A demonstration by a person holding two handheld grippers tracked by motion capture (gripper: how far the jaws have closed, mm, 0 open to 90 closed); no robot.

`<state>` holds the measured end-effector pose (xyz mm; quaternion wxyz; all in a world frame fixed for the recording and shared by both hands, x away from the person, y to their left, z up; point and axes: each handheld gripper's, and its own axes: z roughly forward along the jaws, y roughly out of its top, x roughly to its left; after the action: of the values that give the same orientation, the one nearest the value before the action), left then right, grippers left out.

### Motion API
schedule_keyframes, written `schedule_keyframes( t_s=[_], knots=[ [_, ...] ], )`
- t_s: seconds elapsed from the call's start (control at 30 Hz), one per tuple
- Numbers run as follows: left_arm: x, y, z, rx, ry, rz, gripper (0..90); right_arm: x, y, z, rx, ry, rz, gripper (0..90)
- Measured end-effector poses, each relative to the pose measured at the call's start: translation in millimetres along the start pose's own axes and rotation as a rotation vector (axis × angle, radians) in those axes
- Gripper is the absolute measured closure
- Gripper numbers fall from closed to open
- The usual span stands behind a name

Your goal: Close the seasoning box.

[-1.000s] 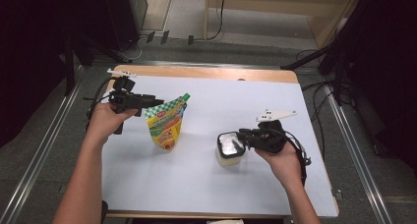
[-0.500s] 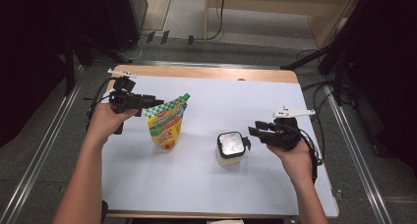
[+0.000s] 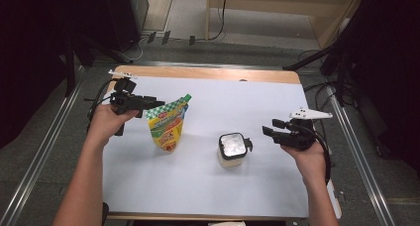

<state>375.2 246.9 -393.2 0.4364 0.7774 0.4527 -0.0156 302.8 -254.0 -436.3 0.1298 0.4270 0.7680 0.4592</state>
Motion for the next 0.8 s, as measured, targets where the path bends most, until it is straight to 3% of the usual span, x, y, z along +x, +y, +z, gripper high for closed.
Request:
schedule_keyframes(
  t_s=[0.4,0.8],
  knots=[
    [3.5,-2.1,1.6,-0.001,0.003,-0.006,40.4,-19.8,-13.9,1.4,0.005,-0.039,0.039,43.6],
    [5.5,-3.5,3.0,0.0,0.004,-0.01,40.4,-21.3,-19.1,9.1,0.025,-0.053,0.04,39.1]
  ],
)
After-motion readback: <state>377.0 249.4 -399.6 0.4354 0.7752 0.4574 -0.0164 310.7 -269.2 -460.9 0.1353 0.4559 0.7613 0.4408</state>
